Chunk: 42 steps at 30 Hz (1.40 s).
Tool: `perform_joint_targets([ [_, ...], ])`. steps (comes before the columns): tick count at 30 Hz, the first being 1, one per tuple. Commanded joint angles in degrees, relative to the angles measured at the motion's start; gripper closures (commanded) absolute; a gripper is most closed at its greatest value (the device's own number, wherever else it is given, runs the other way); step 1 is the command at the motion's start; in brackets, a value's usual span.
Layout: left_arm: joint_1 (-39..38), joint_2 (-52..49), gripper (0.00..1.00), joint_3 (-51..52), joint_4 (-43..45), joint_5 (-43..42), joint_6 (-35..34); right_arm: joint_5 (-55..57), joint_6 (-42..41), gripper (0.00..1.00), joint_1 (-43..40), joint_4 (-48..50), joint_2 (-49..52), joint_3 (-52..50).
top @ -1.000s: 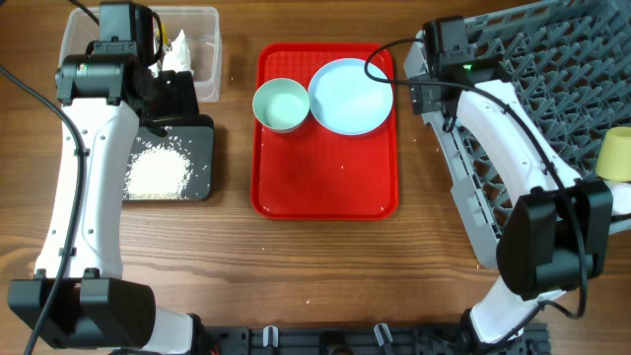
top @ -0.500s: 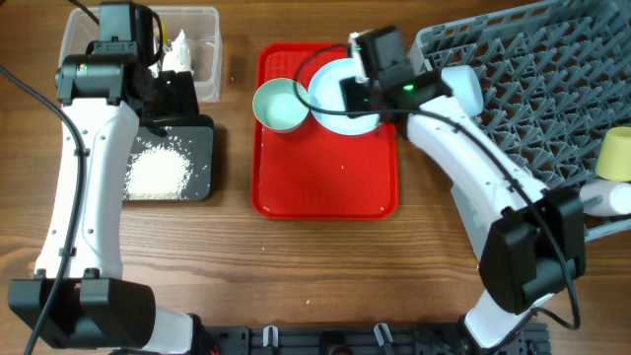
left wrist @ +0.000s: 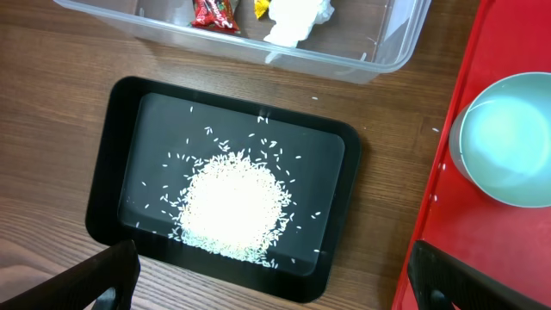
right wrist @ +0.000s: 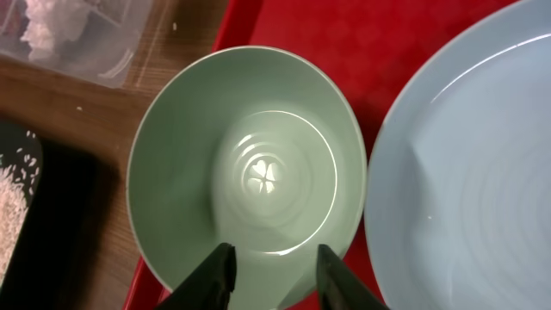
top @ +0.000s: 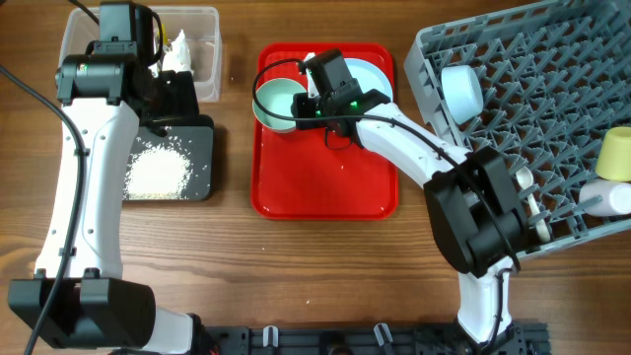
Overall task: Sort waste into correct bins and load items into the dishwasher rack
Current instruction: 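Reach the right gripper to the pale green bowl and grasp its rim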
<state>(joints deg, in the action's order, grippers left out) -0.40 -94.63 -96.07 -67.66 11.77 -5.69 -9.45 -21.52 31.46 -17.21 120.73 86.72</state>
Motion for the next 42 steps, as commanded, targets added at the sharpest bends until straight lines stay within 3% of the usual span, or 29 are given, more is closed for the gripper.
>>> perform_joint_targets([
  [1,0.3,-0.1,0.0,0.1,0.1,0.5,-0.4,0.5,-3.2,0.71,-0.1,0.1,1.7,0.6],
  [8,0.3,-0.1,0.0,0.1,0.1,0.5,-0.4,2.1,-7.2,0.44,-0.2,0.5,1.6,0.7],
  [19,0.3,-0.1,0.0,0.1,0.1,0.5,-0.4,0.8,-5.9,0.41,-0.2,-2.1,0.5,5.0],
  [22,0.3,-0.1,0.0,0.1,0.1,0.5,-0.4,8.0,-3.1,0.41,-0.2,-6.4,0.7,4.9],
  [31,0.3,-0.1,0.0,0.1,0.1,0.5,-0.4,10.5,0.4,0.62,-0.2,-8.3,3.1,4.7],
  [33,0.3,-0.1,0.0,0.1,0.1,0.5,-0.4,10.5,0.3,0.75,-0.2,-7.9,3.1,4.7],
  [42,0.3,-0.1,0.0,0.1,0.1,0.5,-0.4,9.2,0.3,0.84,-0.2,-7.5,4.6,4.7],
])
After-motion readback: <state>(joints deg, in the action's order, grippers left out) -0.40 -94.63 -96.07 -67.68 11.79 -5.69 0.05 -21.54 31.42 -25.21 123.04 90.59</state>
